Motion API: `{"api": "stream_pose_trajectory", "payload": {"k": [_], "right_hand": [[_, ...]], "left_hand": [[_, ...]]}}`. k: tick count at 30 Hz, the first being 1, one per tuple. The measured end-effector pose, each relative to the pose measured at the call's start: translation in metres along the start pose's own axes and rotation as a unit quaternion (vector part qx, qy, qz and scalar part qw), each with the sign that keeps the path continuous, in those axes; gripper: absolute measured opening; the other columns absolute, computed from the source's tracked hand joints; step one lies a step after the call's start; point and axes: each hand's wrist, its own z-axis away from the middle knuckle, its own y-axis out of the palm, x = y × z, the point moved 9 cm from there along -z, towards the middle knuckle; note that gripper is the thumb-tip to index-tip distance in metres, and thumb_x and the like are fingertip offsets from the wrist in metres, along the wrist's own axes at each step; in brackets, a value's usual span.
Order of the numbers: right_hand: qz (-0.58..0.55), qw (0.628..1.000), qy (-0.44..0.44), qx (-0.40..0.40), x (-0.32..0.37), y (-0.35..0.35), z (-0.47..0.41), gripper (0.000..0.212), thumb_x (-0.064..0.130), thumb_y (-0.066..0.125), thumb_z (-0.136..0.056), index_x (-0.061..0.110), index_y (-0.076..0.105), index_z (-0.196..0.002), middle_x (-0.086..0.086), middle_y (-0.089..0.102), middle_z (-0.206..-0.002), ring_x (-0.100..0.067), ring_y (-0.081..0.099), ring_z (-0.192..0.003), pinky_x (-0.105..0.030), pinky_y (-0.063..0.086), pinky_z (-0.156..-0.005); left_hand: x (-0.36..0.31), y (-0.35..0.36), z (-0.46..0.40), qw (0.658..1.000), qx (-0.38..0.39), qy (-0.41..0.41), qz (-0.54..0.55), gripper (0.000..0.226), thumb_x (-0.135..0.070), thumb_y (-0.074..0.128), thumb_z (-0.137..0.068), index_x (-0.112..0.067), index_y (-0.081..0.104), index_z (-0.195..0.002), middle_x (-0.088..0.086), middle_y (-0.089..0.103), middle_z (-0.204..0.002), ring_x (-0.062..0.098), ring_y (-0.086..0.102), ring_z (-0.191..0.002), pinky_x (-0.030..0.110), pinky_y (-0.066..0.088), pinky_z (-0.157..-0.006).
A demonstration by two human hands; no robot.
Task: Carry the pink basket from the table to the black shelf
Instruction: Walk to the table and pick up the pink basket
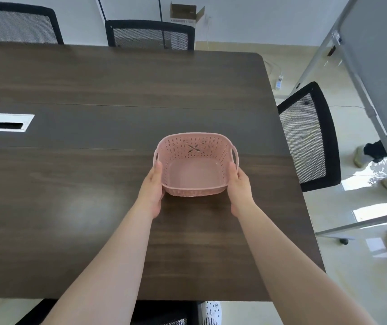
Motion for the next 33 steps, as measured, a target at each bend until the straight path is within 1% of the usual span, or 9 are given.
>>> {"api": "stream_pose_trajectory", "payload": {"k": [4, 8, 13, 17, 19, 22, 27, 29, 33], "right_hand": [[-0.003, 1.0, 0.003, -0.001, 0.001, 0.0, 0.001, 0.05, 0.048, 0.033, -0.098, 0.02, 0.048, -0.138, 0.003, 0.057, -0.126, -0.014, 0.046, -0.109, -0.031, 0.033, -0.092], [0.003, 1.0, 0.002, -0.003, 0.001, 0.0, 0.001, 0.051, 0.049, 0.033, -0.098, 0.021, 0.047, -0.139, 0.001, 0.055, -0.133, -0.013, 0.045, -0.109, -0.037, 0.033, -0.102], [0.003, 1.0, 0.005, -0.004, 0.002, 0.001, 0.002, 0.051, 0.049, 0.033, -0.098, 0.021, 0.049, -0.138, 0.001, 0.057, -0.132, -0.016, 0.048, -0.114, -0.035, 0.033, -0.099], [0.006, 1.0, 0.01, -0.004, 0.003, 0.001, 0.003, 0.05, 0.048, 0.033, -0.099, 0.02, 0.048, -0.138, 0.0, 0.056, -0.132, -0.014, 0.045, -0.109, -0.038, 0.034, -0.103], [0.005, 1.0, 0.008, -0.002, 0.004, 0.001, 0.004, 0.05, 0.047, 0.033, -0.099, 0.02, 0.048, -0.138, 0.0, 0.056, -0.131, -0.013, 0.045, -0.109, -0.035, 0.034, -0.1], [0.005, 1.0, 0.003, 0.008, 0.009, 0.004, 0.007, 0.05, 0.047, 0.032, -0.099, 0.019, 0.05, -0.136, 0.002, 0.057, -0.129, -0.014, 0.046, -0.113, -0.032, 0.032, -0.096], [0.014, 1.0, -0.004, 0.027, 0.025, 0.019, 0.02, 0.05, 0.048, 0.032, -0.099, 0.02, 0.048, -0.138, 0.002, 0.055, -0.132, -0.019, 0.045, -0.123, -0.04, 0.031, -0.106], [0.012, 0.999, -0.011, 0.041, 0.033, 0.027, 0.029, 0.049, 0.048, 0.032, -0.099, 0.02, 0.051, -0.135, 0.003, 0.057, -0.127, -0.017, 0.047, -0.118, -0.037, 0.033, -0.101], [-0.006, 0.997, -0.038, 0.07, 0.051, 0.048, 0.053, 0.043, 0.045, 0.032, -0.1, 0.02, 0.055, -0.126, 0.009, 0.06, -0.106, -0.01, 0.051, -0.098, -0.03, 0.033, -0.088]], "left_hand": [[-0.001, 0.001, 0.002, 1.0, 0.0, 0.002, 0.01, 0.054, -0.053, 0.035, -0.1, -0.025, 0.048, -0.145, -0.003, 0.06, -0.138, 0.015, 0.053, -0.126, 0.04, 0.036, -0.113], [-0.001, 0.0, 0.001, 1.0, -0.008, 0.001, 0.005, 0.054, -0.054, 0.035, -0.099, -0.026, 0.049, -0.144, -0.003, 0.06, -0.137, 0.015, 0.053, -0.126, 0.04, 0.037, -0.113], [0.0, -0.002, 0.001, 1.0, -0.013, -0.003, -0.002, 0.055, -0.057, 0.035, -0.098, -0.029, 0.049, -0.144, -0.004, 0.059, -0.137, 0.016, 0.052, -0.127, 0.042, 0.036, -0.114], [-0.001, -0.002, 0.001, 1.0, -0.016, -0.003, -0.006, 0.056, -0.058, 0.034, -0.097, -0.03, 0.049, -0.143, -0.004, 0.058, -0.138, 0.016, 0.051, -0.127, 0.041, 0.036, -0.114], [-0.001, -0.002, 0.002, 1.0, -0.018, -0.005, -0.005, 0.056, -0.058, 0.034, -0.097, -0.03, 0.049, -0.143, -0.004, 0.059, -0.137, 0.016, 0.051, -0.128, 0.042, 0.036, -0.114], [-0.002, -0.006, 0.007, 1.0, -0.026, -0.004, 0.001, 0.055, -0.058, 0.034, -0.097, -0.03, 0.05, -0.142, -0.004, 0.06, -0.136, 0.016, 0.052, -0.127, 0.042, 0.036, -0.113], [-0.024, -0.021, 0.021, 0.998, -0.049, 0.018, 0.017, 0.055, -0.058, 0.033, -0.098, -0.029, 0.052, -0.141, -0.004, 0.062, -0.133, 0.015, 0.055, -0.123, 0.042, 0.039, -0.111], [-0.035, -0.031, 0.028, 0.998, -0.064, 0.021, 0.02, 0.058, -0.061, 0.034, -0.096, -0.029, 0.053, -0.14, -0.005, 0.062, -0.133, 0.016, 0.054, -0.124, 0.043, 0.038, -0.112], [-0.058, -0.056, 0.048, 0.996, -0.091, 0.018, 0.017, 0.069, -0.071, 0.036, -0.089, -0.029, 0.054, -0.14, -0.005, 0.061, -0.136, 0.018, 0.053, -0.126, 0.043, 0.036, -0.112]]}}
